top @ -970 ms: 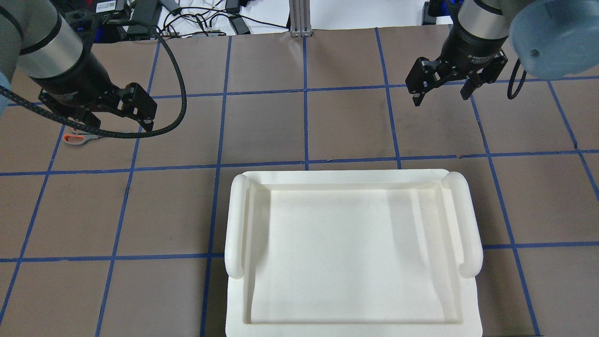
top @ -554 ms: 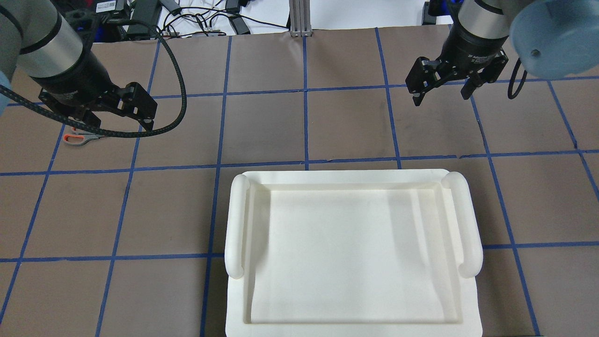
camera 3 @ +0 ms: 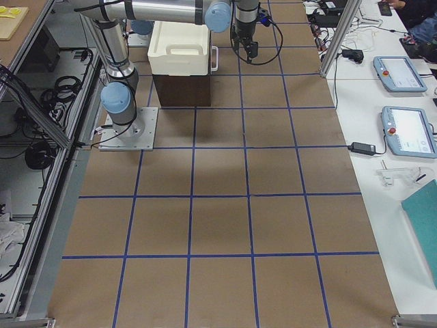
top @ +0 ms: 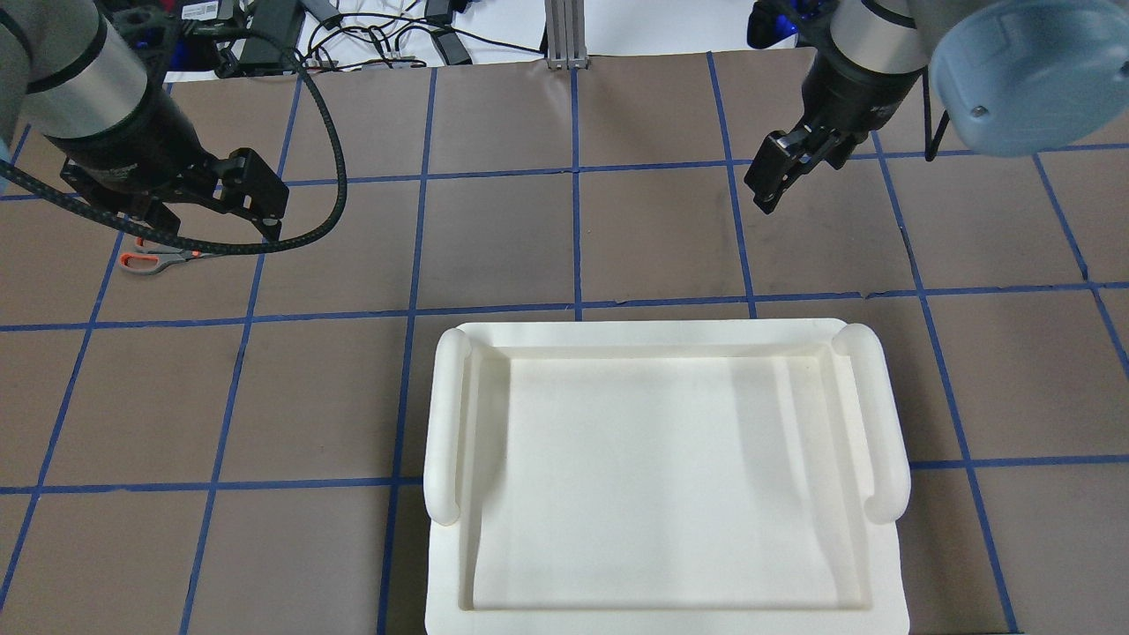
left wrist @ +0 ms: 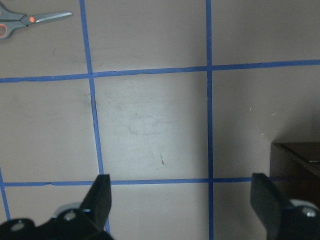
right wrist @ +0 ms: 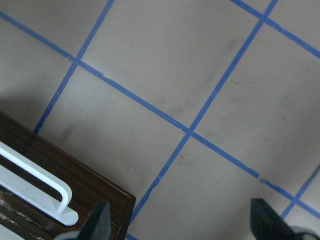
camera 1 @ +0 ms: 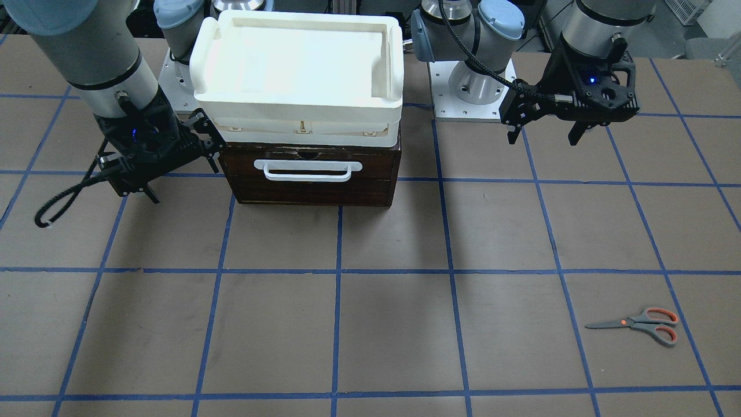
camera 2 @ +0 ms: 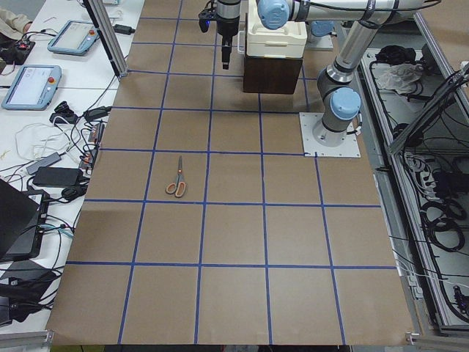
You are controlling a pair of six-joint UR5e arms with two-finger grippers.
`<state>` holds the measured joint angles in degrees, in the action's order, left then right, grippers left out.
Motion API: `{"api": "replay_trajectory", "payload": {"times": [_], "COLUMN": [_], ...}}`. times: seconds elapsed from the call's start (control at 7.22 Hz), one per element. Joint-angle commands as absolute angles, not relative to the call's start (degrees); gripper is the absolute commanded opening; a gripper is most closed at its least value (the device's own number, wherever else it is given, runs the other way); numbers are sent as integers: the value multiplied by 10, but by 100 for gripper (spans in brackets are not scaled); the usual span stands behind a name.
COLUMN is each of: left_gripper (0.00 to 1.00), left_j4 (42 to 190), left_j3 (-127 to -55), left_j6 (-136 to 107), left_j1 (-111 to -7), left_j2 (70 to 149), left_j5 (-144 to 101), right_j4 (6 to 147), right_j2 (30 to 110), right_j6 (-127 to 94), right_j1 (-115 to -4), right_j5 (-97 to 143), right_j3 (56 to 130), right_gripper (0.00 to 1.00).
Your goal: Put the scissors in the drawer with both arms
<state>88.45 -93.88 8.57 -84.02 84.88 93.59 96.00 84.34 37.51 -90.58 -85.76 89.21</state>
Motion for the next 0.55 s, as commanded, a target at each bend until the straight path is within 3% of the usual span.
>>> {"api": "replay_trajectory", "payload": {"times": [0.0,0.42], "left_gripper": [100,100], "left_j4": [884,873], "left_j3": [-912,-902], "left_j6": [133,293], "left_j1": [-820,-719], "left_j2": [862,922], "left_j5": [948,947], "right_j4": [935,877], "right_j2": [792,739], "right_j6": [492,671], "right_j1": [-909,-927], "right_j5": [-829,-781], "right_j3": [835,819], "right_gripper": [98,98]}}
